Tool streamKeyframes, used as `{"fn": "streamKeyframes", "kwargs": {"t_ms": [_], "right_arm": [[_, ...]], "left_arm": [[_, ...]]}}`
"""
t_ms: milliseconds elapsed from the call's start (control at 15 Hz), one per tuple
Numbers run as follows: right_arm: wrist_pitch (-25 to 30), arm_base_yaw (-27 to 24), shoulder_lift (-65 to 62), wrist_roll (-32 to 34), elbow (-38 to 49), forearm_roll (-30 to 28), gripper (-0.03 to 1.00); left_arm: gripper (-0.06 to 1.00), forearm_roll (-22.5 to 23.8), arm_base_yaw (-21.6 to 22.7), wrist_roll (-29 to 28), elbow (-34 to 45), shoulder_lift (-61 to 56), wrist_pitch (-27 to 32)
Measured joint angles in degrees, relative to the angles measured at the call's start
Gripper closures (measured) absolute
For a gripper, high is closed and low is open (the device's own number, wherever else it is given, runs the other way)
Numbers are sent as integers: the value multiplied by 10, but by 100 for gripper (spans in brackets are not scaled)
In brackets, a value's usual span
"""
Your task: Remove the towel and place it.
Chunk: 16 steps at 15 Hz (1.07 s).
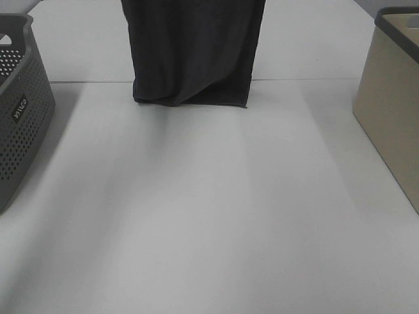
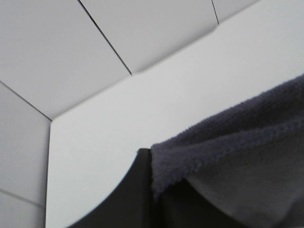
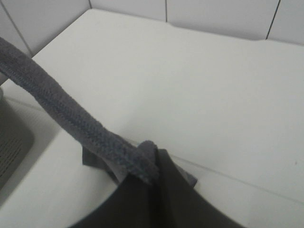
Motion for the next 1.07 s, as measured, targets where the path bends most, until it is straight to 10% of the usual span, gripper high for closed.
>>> {"fn": "streamKeyframes", "kwargs": {"t_ms": [467, 1067], "right_arm": [[125, -1, -19, 0, 2, 19, 95], [126, 0, -144, 0, 185, 101, 95]], "left_arm": [[94, -111, 0, -87, 38, -46, 92], [94, -151, -2, -129, 441, -323, 91]]}}
